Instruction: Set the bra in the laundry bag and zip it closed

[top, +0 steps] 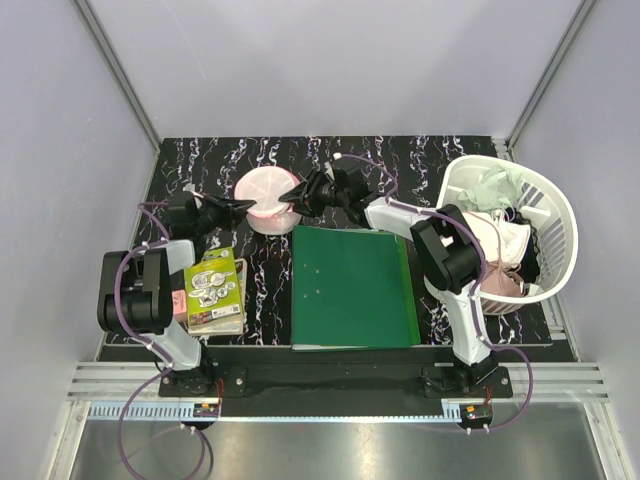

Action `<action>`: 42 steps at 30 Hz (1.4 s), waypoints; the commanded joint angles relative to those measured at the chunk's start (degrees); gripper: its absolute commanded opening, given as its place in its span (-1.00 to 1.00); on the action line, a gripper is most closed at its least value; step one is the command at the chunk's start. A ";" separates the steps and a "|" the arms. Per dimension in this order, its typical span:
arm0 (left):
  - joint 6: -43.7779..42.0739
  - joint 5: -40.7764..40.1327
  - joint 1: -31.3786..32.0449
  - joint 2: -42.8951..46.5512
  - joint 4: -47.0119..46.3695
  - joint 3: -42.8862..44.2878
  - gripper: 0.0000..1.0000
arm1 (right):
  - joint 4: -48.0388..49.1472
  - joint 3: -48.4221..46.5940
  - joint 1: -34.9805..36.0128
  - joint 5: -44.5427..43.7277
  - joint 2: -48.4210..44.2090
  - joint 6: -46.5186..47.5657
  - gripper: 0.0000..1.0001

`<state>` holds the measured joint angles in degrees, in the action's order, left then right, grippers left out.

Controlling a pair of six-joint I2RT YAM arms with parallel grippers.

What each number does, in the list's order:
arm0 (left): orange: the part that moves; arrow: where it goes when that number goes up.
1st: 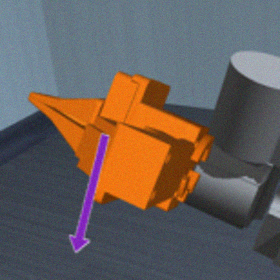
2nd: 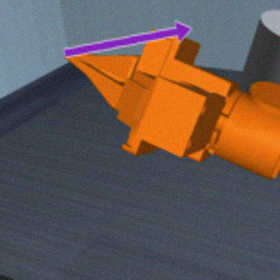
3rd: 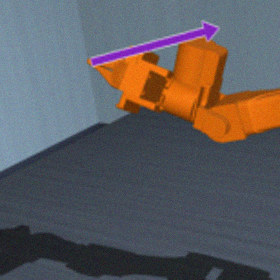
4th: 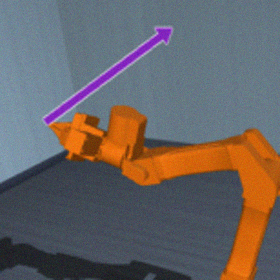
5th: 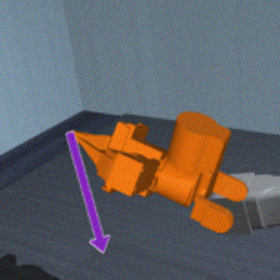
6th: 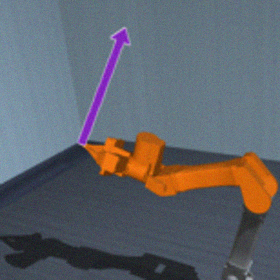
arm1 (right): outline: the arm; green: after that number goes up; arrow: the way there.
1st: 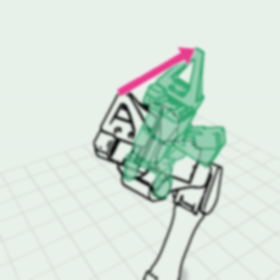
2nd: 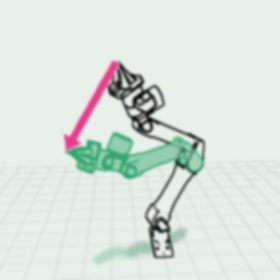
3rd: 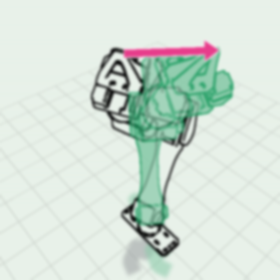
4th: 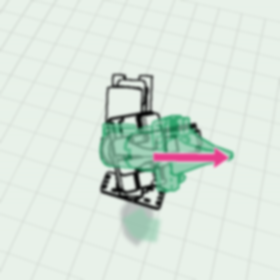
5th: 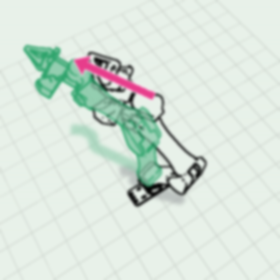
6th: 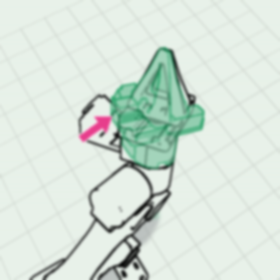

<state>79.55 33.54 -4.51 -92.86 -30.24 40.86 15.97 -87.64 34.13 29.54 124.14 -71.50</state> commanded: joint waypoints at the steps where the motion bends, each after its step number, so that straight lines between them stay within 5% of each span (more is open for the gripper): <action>1: -1.58 4.25 0.47 -1.44 -3.77 4.04 -1.00 | 3.55 -2.10 0.50 0.95 2.16 -3.20 -0.18; 4: -7.17 4.96 0.56 -1.45 -0.97 6.85 -0.85 | 3.89 -0.79 0.59 0.08 1.64 -3.90 -0.47; 6: -16.13 2.51 0.82 1.18 8.57 12.27 -0.32 | 4.95 -0.17 0.50 -0.88 1.29 -5.39 -0.64; 8: -32.30 -8.76 2.48 5.30 24.26 15.29 0.08 | 6.44 0.18 0.50 -0.98 1.37 -8.29 -0.82; 11: -42.44 -23.63 4.25 15.84 30.06 13.73 0.31 | 6.88 -0.43 0.41 -1.15 1.55 -11.46 -0.99; 17: -49.93 -38.72 14.52 31.76 28.84 2.13 0.19 | 7.23 -0.17 0.50 -4.84 1.11 -17.34 -1.00; 19: -49.84 -38.20 17.78 32.65 26.92 -1.20 -0.12 | 7.93 -0.08 0.50 -5.37 1.19 -20.06 -1.00; 24: -52.04 -36.62 24.98 29.15 23.83 -2.46 -0.28 | 8.29 0.01 0.50 -5.98 1.11 -23.24 -1.00; 27: -53.79 -37.84 27.88 25.46 22.77 0.00 -0.18 | 8.20 0.27 0.50 -6.77 0.49 -23.68 -1.00; 31: -53.27 -41.35 28.77 20.36 24.97 3.34 0.00 | 8.03 0.53 0.50 -6.86 0.14 -23.77 -1.00; 42: -55.73 -45.49 28.86 12.80 23.21 9.06 -0.17 | 8.47 1.06 0.50 -6.25 -0.03 -23.68 -1.00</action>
<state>26.11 -8.40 24.18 -78.13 -3.16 45.58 21.61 -86.46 34.15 24.08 126.50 -94.67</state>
